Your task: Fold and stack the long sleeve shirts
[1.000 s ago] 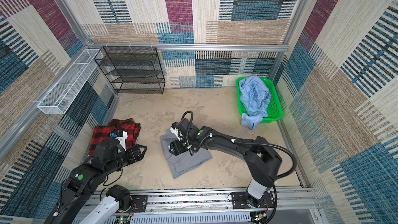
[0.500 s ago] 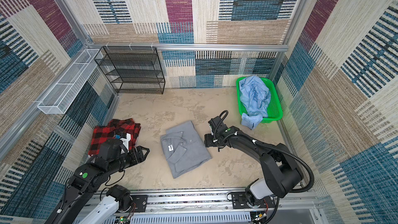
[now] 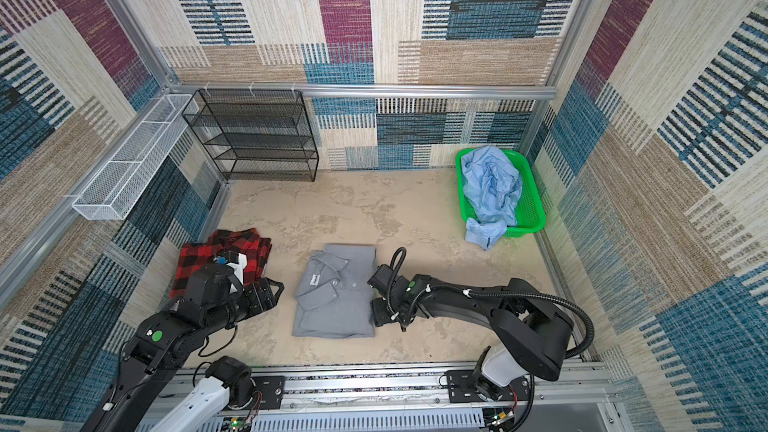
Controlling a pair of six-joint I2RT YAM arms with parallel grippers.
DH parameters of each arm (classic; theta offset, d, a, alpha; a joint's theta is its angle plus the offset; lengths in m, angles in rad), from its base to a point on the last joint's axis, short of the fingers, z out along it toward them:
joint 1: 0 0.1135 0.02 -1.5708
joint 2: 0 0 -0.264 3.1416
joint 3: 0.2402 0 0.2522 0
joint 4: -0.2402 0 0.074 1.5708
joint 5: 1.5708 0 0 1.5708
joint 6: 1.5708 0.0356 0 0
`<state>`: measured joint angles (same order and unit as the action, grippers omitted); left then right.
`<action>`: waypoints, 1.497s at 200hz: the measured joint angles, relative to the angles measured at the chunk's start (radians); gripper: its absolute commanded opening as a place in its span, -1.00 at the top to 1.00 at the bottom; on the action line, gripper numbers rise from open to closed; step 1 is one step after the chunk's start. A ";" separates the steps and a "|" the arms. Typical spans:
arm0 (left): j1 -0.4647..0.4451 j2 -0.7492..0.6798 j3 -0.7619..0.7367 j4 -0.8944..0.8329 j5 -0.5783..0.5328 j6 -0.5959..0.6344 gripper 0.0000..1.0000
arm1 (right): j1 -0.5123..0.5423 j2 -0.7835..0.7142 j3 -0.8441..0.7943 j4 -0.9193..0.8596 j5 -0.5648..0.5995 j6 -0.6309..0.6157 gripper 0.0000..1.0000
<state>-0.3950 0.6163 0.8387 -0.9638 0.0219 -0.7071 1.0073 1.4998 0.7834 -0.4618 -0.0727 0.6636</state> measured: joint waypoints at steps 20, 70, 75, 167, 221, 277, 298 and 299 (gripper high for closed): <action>0.000 0.021 0.057 -0.045 -0.026 0.001 -0.61 | 0.133 0.067 0.080 0.025 -0.010 0.080 -0.33; 0.002 0.041 0.100 -0.134 -0.064 -0.005 -0.66 | 0.315 0.251 0.344 0.077 -0.073 0.140 -0.50; 0.002 0.041 0.095 -0.136 -0.064 -0.008 -0.66 | 0.315 0.239 0.353 0.071 -0.072 0.138 -0.51; 0.002 0.068 -0.084 -0.105 0.063 -0.111 -0.61 | -0.138 0.001 0.304 -0.066 -0.055 -0.229 -0.42; 0.002 0.011 -0.127 -0.101 0.063 -0.137 -0.57 | -0.230 0.257 0.397 -0.022 -0.151 -0.420 0.50; 0.002 -0.015 -0.130 -0.119 0.054 -0.169 -0.55 | -0.224 0.333 0.512 0.024 -0.292 -0.497 1.00; 0.002 -0.031 -0.129 -0.129 0.034 -0.185 -0.54 | -0.217 0.361 0.549 0.040 -0.327 -0.513 0.97; 0.002 -0.031 -0.129 -0.130 0.033 -0.185 -0.54 | -0.216 0.364 0.552 0.041 -0.328 -0.514 0.95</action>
<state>-0.3931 0.5854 0.7097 -1.0935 0.0547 -0.8925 0.7910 1.8641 1.3354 -0.4206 -0.4011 0.1493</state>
